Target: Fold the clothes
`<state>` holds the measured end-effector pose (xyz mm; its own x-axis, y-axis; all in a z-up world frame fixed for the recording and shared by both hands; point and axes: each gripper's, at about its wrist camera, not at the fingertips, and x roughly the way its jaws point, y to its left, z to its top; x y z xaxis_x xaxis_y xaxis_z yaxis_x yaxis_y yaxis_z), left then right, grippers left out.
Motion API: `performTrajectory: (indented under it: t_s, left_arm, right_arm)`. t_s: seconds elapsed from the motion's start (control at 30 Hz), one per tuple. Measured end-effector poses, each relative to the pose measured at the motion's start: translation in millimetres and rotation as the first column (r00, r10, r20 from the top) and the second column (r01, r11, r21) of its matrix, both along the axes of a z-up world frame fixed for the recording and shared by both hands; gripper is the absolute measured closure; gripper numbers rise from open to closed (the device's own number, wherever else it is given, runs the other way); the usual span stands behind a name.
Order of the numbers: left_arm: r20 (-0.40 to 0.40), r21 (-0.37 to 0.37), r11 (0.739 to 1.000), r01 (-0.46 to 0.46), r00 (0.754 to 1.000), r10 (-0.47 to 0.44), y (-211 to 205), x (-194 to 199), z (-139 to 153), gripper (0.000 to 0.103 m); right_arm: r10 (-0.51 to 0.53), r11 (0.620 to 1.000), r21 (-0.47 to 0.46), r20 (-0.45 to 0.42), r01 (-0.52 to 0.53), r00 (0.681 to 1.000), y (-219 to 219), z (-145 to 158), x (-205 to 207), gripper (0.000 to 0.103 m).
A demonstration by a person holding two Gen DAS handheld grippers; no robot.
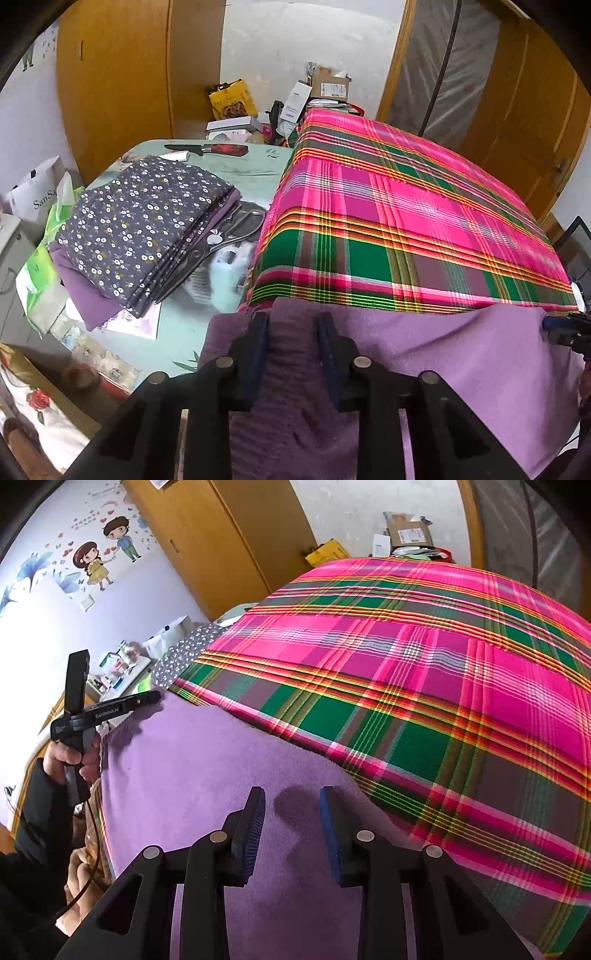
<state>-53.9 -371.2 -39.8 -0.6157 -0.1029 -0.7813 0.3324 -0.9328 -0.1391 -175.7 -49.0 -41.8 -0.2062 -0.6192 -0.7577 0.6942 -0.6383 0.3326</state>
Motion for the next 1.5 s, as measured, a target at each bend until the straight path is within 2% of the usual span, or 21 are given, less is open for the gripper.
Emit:
performTrajectory:
  t_s: [0.17, 0.33, 0.5, 0.6, 0.7, 0.8, 0.87, 0.97, 1.03, 1.1, 1.2, 1.33, 1.37, 1.4, 1.43, 1.5]
  left_arm:
    - [-0.071, 0.044, 0.998, -0.047, 0.996, 0.05, -10, 7, 7, 0.081]
    - [-0.064, 0.142, 0.988, -0.054, 0.996, 0.063, -27, -1, -10, 0.08]
    - [-0.095, 0.263, 0.964, -0.037, 0.993, 0.064, -41, 16, -3, 0.074]
    - [-0.124, 0.218, 0.972, -0.089, 0.985, 0.118, -44, 40, 9, 0.075]
    - [-0.159, 0.214, 0.969, -0.124, 0.974, 0.16, -44, 66, 19, 0.076]
    - [-0.198, 0.172, 0.983, -0.069, 0.975, 0.103, -21, 88, 28, 0.076]
    - [-0.182, 0.133, 0.991, -0.016, 0.982, 0.04, -1, 96, 22, 0.076]
    - [-0.093, 0.084, 0.996, -0.002, 0.996, 0.01, 14, 100, 0, 0.076]
    - [-0.115, 0.08, 0.997, -0.012, 0.993, 0.022, 13, 113, -2, 0.08]
    - [-0.114, 0.092, 0.995, -0.044, 0.992, 0.054, 7, 121, -2, 0.089]
    - [-0.104, 0.092, 0.992, -0.088, 0.99, 0.098, 2, 127, 1, 0.091]
    - [-0.144, 0.074, 0.994, -0.079, 0.986, 0.089, 18, 124, 16, 0.091]
    - [-0.157, 0.075, 0.995, -0.06, 0.985, 0.071, 26, 120, 19, 0.091]
    - [-0.161, 0.072, 0.997, -0.034, 0.986, 0.045, 34, 116, 19, 0.091]
    - [-0.163, 0.067, 0.998, -0.006, 0.986, 0.017, 43, 112, 19, 0.091]
    - [-0.154, 0.061, 0.997, 0.04, 0.988, -0.031, 58, 104, 15, 0.091]
  right_arm:
    - [-0.003, 1.0, 0.002, 0.0, 0.003, 1.0, 0, 0, 0, 0.072]
    - [-0.009, 1.0, 0.002, -0.003, 0.009, 1.0, 3, 1, 0, 0.072]
    - [-0.024, 1.0, -0.002, -0.004, 0.024, 1.0, 11, 2, 3, 0.072]
    - [-0.033, 0.999, -0.006, 0.001, 0.033, 0.999, 15, 2, 5, 0.072]
    - [-0.035, 0.999, -0.009, 0.008, 0.035, 0.999, 17, 0, 6, 0.072]
    - [-0.031, 0.999, -0.013, 0.008, 0.031, 0.999, 18, 0, 9, 0.072]
    - [-0.027, 0.999, -0.018, 0.012, 0.027, 1.0, 18, 0, 10, 0.072]
    - [-0.015, 1.0, -0.018, 0.013, 0.016, 1.0, 16, -1, 13, 0.072]
    - [-0.008, 1.0, -0.017, 0.01, 0.008, 1.0, 16, -1, 15, 0.072]
    - [-0.003, 1.0, -0.019, 0.003, 0.003, 1.0, 17, 1, 18, 0.072]
    - [-0.012, 1.0, -0.028, -0.013, 0.012, 1.0, 24, 2, 22, 0.072]
    - [-0.045, 0.997, -0.059, -0.019, 0.044, 0.999, 36, 0, 26, 0.072]
    - [-0.053, 0.996, -0.068, -0.017, 0.052, 0.998, 39, 0, 27, 0.069]
    - [-0.061, 0.995, -0.077, -0.015, 0.06, 0.998, 43, -1, 28, 0.059]
    - [-0.068, 0.994, -0.085, -0.014, 0.067, 0.998, 46, -2, 30, 0.055]
    - [-0.075, 0.994, -0.085, -0.011, 0.074, 0.997, 52, -2, 32, 0.055]
